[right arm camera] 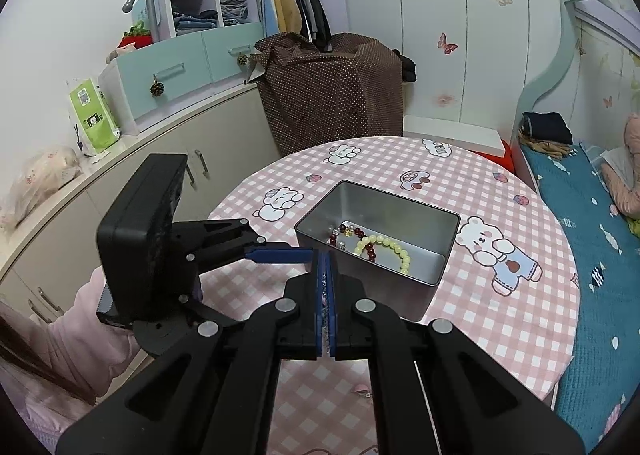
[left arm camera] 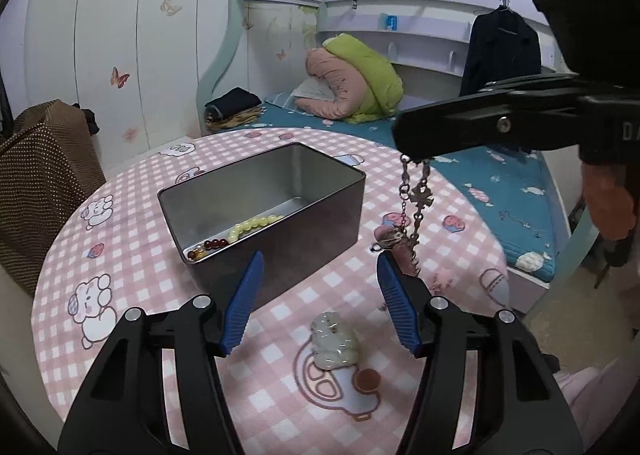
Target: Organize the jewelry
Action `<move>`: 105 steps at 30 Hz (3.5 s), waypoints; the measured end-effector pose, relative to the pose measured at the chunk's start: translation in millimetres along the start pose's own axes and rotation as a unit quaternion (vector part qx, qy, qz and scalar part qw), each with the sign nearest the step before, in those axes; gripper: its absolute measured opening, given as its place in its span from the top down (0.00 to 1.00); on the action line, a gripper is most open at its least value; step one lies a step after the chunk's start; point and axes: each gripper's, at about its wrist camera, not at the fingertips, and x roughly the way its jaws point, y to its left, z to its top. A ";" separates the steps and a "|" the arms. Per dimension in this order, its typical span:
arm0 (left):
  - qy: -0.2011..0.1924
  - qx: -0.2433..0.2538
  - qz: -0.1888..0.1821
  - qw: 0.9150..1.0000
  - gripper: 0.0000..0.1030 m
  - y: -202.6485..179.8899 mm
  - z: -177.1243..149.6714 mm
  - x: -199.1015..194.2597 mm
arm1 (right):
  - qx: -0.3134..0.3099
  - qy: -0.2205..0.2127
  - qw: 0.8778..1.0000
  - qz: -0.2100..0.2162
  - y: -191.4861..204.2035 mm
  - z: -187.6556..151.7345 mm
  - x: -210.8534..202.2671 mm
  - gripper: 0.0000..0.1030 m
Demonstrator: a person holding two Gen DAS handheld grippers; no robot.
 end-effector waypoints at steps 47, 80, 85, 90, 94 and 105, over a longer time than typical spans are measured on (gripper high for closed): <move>0.016 -0.058 0.008 0.998 0.57 10.0 -20.3 2.5 | -0.015 0.106 0.994 -0.035 -13.4 -40.8 51.0 0.77; 0.031 -0.034 0.004 0.999 0.42 -8.7 3.9 34.9 | -0.099 0.045 0.988 -0.110 -13.2 -14.8 8.6 0.86; 0.010 -0.030 -0.027 0.999 0.33 -16.1 14.4 32.9 | -0.093 0.046 0.989 -0.109 -13.4 -13.1 9.5 0.86; -0.003 -0.035 -0.041 0.999 0.32 -21.6 19.4 33.7 | -0.091 0.035 0.990 -0.099 -11.2 -9.4 1.3 0.86; 0.002 -0.022 -0.036 0.999 0.55 -29.1 21.8 40.0 | -0.092 0.031 0.991 -0.097 -10.1 -7.5 -1.3 0.86; 0.007 -0.070 -0.018 0.997 0.94 -15.1 20.6 38.3 | -0.067 0.034 0.992 -0.104 -19.6 -11.3 0.6 0.86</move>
